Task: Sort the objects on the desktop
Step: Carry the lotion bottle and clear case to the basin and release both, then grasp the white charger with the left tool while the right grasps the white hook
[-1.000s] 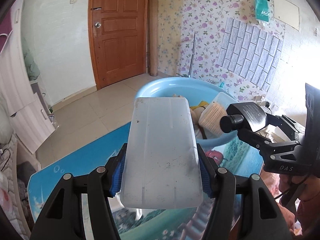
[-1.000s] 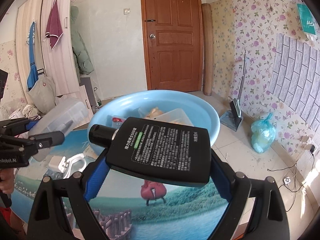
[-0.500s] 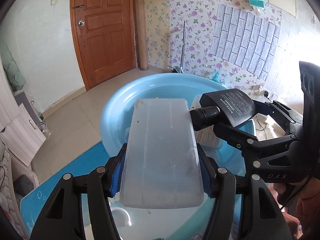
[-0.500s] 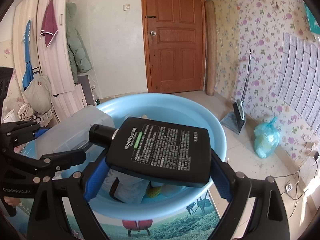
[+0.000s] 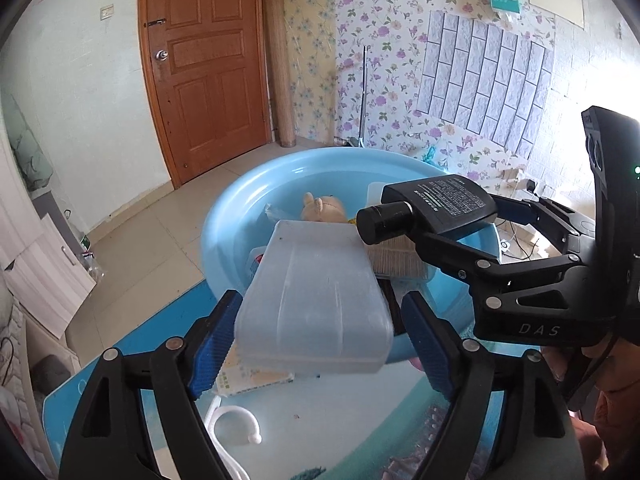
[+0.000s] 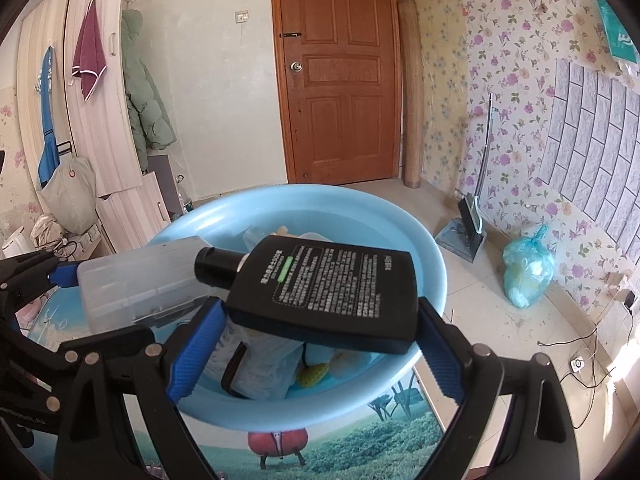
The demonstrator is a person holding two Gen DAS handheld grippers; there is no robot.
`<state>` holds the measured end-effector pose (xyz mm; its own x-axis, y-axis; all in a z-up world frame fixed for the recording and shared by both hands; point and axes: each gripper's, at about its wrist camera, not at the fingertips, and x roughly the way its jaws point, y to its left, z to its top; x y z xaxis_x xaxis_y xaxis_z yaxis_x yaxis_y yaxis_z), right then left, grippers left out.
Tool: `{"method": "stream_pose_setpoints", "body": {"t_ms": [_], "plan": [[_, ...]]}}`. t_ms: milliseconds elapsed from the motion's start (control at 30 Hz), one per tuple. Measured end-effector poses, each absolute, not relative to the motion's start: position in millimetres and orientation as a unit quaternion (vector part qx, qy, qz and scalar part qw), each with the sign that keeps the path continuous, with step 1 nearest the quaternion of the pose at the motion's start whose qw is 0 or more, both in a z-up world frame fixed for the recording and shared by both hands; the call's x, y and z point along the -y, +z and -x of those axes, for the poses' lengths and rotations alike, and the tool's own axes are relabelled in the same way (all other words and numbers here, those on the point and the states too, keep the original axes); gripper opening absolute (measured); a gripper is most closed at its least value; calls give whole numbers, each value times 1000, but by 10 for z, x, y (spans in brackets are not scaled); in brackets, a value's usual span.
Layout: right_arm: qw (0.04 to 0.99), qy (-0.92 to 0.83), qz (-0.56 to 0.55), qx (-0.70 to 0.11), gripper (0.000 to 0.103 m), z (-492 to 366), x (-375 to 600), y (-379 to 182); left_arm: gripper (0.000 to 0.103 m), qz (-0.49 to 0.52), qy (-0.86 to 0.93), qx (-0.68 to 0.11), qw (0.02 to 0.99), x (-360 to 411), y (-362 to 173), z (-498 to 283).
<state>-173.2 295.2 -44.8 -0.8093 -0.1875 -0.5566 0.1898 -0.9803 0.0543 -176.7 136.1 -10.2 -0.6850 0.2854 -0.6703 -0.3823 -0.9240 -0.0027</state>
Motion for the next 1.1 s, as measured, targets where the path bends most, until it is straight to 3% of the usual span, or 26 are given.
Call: {"method": "stream_pose_setpoints", "body": {"t_ms": [300,500,633,767,1100], "plan": [[103,-953,-286,11,94,1425,-2905,-322,81,349,923,-47,157,-1046,-31,1412],[140,-953,-270,-20,94,1236,-2526,-226,82,353,926,-30,128,-753,-59,1181],[159,-948,-275,-35,94,1216,-2294,-249,92,359,928,-14,100,-527,-127,1054],[154,-942,-294,-39,94,1317,-2168,-329,93,369,926,1,80,-338,-223,993],[25,-946,-323,-32,96,1650,-2474,-413,93,387,921,23,51,-11,-413,1024]]}}
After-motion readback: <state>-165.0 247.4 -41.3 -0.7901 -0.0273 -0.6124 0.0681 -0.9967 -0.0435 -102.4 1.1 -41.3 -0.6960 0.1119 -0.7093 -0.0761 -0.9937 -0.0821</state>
